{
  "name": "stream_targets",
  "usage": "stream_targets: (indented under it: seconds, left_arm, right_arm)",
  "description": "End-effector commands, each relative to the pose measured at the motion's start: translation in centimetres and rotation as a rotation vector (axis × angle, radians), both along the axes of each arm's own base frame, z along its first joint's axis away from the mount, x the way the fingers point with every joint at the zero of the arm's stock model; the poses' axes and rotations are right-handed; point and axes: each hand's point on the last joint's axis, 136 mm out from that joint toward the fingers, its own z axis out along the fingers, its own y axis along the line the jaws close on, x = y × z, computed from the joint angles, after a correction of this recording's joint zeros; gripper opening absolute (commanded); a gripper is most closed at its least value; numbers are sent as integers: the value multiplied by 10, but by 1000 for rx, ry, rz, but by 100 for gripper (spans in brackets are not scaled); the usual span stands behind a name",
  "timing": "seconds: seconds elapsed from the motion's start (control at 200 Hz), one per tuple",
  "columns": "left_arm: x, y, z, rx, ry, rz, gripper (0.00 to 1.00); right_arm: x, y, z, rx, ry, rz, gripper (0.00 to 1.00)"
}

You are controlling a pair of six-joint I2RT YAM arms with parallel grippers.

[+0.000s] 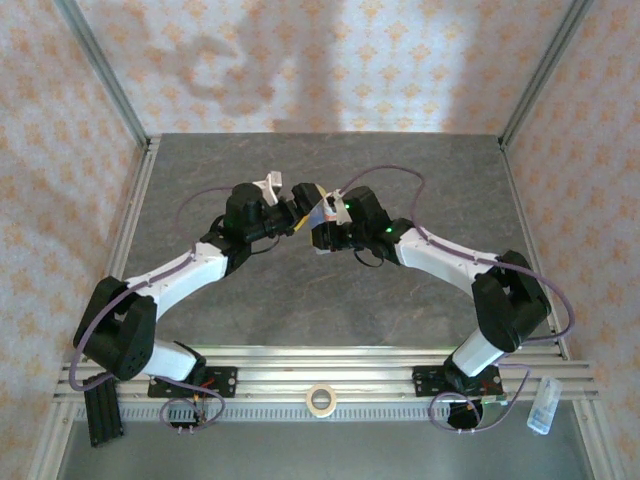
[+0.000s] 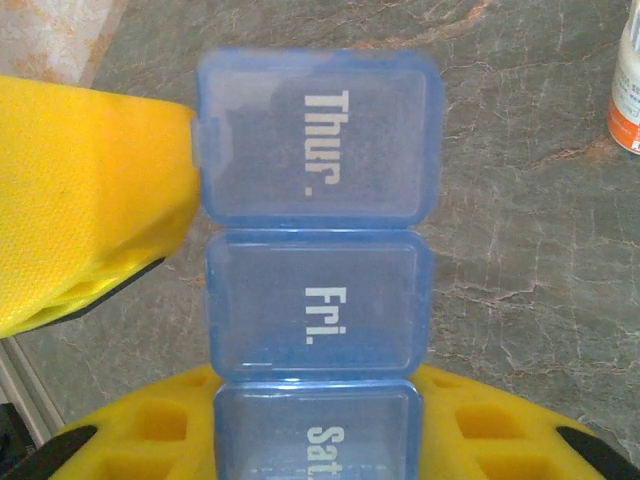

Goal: Sort the pills into containers

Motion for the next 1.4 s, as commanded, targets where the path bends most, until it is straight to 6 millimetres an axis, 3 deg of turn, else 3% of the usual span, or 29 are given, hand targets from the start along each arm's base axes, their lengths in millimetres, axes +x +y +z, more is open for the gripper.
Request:
stream_targets:
  seconds: [0.0, 0.365, 0.485, 0.726, 0.846, 1.016, 1.391]
  left_arm:
    - [4, -10, 20, -13, -56, -17, 100]
    - [2, -23, 43, -41, -94, -33, 100]
    - [4, -4, 33, 63, -87, 50, 100]
    - [11, 77, 6, 251, -34, 313, 100]
    - [14, 105, -6, 284, -4, 369, 100]
    - [14, 119, -18, 327, 13, 389, 100]
    - [11, 122, -28, 352, 29, 394, 100]
  right_arm:
    - [1, 9, 6, 37, -20, 25, 36]
    - [1, 8, 1, 24, -15, 21, 36]
    - [0, 4, -1, 17, -20, 10, 36]
    - [-11, -11, -22, -66, 4, 16, 40]
    - [-10, -19, -38, -161, 18, 28, 43]
    - [-5, -26, -62, -302, 44, 57, 45]
    - [-12, -20, -101, -499, 54, 133, 49]
